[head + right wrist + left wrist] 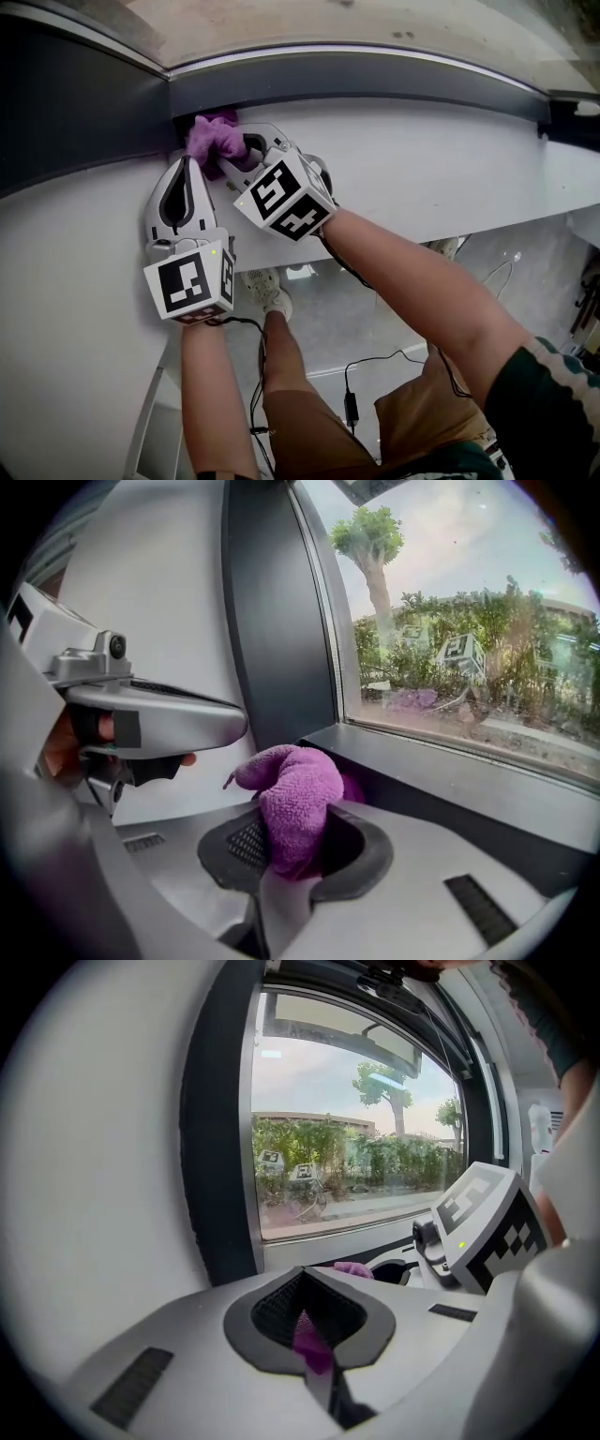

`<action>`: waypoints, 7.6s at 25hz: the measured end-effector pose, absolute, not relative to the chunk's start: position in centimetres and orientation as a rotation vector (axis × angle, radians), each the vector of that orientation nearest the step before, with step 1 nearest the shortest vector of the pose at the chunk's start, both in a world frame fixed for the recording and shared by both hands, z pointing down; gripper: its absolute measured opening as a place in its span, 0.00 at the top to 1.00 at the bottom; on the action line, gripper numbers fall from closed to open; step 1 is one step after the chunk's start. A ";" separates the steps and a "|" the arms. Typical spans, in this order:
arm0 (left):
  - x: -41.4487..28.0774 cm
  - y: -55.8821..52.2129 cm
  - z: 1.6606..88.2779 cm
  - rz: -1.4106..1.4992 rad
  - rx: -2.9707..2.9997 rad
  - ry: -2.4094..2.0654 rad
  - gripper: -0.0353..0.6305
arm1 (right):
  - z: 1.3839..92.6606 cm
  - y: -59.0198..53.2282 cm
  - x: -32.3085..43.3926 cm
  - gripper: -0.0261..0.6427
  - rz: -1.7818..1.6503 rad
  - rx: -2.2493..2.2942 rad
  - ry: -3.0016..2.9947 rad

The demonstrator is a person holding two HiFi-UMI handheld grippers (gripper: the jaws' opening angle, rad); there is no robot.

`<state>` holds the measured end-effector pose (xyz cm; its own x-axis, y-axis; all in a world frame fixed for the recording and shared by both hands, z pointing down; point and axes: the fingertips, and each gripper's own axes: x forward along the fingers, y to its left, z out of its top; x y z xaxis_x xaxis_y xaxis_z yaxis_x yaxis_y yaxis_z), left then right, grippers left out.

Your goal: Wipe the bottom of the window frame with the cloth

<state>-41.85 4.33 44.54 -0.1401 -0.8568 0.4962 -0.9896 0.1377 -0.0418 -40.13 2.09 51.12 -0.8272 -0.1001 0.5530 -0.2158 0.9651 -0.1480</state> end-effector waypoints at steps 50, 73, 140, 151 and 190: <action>-21.0 -5.5 43.5 0.496 1.996 -1.860 0.94 | 50.7 -8.4 -16.5 0.83 0.300 0.530 -2.395; -9.6 -11.1 45.0 0.557 2.094 -1.741 0.94 | 51.9 -13.9 -4.3 0.83 0.324 0.639 -2.356; 25.1 -21.6 46.8 0.594 2.415 -1.236 0.94 | 54.5 -25.0 32.6 0.83 0.452 1.145 -2.063; 25.3 -18.4 47.8 0.687 2.418 -1.188 0.94 | 54.8 -21.0 34.0 0.83 0.464 1.060 -2.063; 31.2 -5.7 50.7 0.731 2.373 -1.102 0.94 | 55.1 -5.2 39.8 0.83 0.676 1.182 -1.969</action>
<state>31.20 -5.74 50.75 0.5469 -0.5665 0.6164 -0.7884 -0.5962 0.1516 39.85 -5.23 55.14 -0.3109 -0.5122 0.8006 -0.8959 0.4392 -0.0670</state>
